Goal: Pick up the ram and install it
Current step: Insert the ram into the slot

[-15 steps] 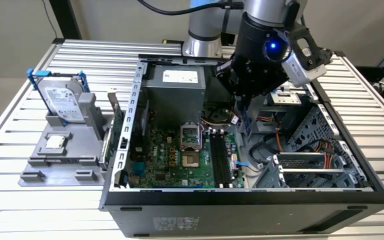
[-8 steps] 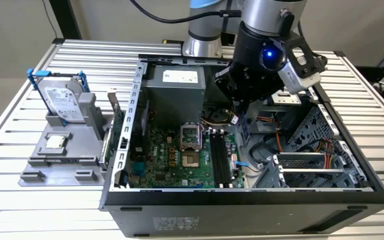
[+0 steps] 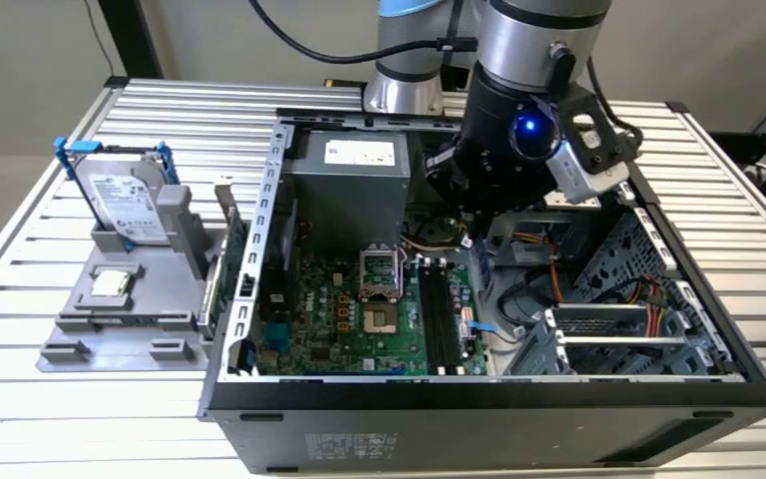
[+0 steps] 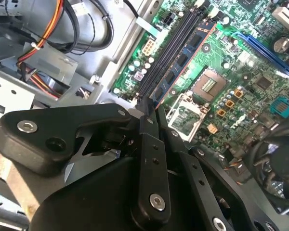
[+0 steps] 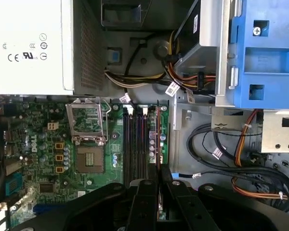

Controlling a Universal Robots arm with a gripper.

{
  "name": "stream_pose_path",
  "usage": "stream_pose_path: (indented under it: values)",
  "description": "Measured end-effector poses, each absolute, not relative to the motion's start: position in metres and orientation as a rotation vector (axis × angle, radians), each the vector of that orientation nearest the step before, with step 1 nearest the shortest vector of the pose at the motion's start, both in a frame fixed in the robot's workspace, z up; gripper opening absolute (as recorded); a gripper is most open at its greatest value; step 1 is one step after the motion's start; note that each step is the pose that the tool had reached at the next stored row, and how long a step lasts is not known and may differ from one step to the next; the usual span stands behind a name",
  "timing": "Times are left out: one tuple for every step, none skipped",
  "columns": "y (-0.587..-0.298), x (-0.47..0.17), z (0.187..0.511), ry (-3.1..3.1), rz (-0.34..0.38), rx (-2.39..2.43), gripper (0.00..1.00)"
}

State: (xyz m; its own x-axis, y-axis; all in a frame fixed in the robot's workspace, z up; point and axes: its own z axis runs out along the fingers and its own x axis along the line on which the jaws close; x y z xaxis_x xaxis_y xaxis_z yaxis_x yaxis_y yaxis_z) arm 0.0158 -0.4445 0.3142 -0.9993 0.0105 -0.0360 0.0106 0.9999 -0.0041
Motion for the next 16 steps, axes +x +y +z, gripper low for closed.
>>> stream_pose_path:
  values:
    - [-0.445,0.016,0.312,3.105,-0.007,0.019,0.00]
    - [-0.445,0.016,0.310,3.105,-0.007,0.021,0.00]
    - [-0.445,0.016,0.309,3.105,-0.007,0.022,0.00]
    - [-0.445,0.016,0.307,3.105,-0.007,0.023,0.00]
    - [-0.445,0.016,0.305,3.105,-0.007,0.024,0.00]
    - [-0.445,0.015,0.303,3.105,-0.007,0.027,0.00]
    - [-0.446,0.015,0.301,3.105,-0.007,0.031,0.00]
    - [-0.446,0.015,0.299,3.105,-0.007,0.036,0.00]
    - [-0.446,0.015,0.298,3.105,-0.007,0.039,0.00]
    - [-0.446,0.015,0.296,3.105,-0.007,0.040,0.00]
    - [-0.447,0.015,0.294,3.105,-0.007,0.040,0.00]
    - [-0.447,0.015,0.292,3.105,-0.007,0.040,0.00]
    - [-0.447,0.015,0.290,3.105,-0.007,0.040,0.00]
    - [-0.447,0.015,0.289,3.105,-0.007,0.040,0.00]
    - [-0.447,0.015,0.287,3.105,-0.007,0.040,0.00]
    - [-0.447,0.015,0.285,3.105,-0.007,0.040,0.00]
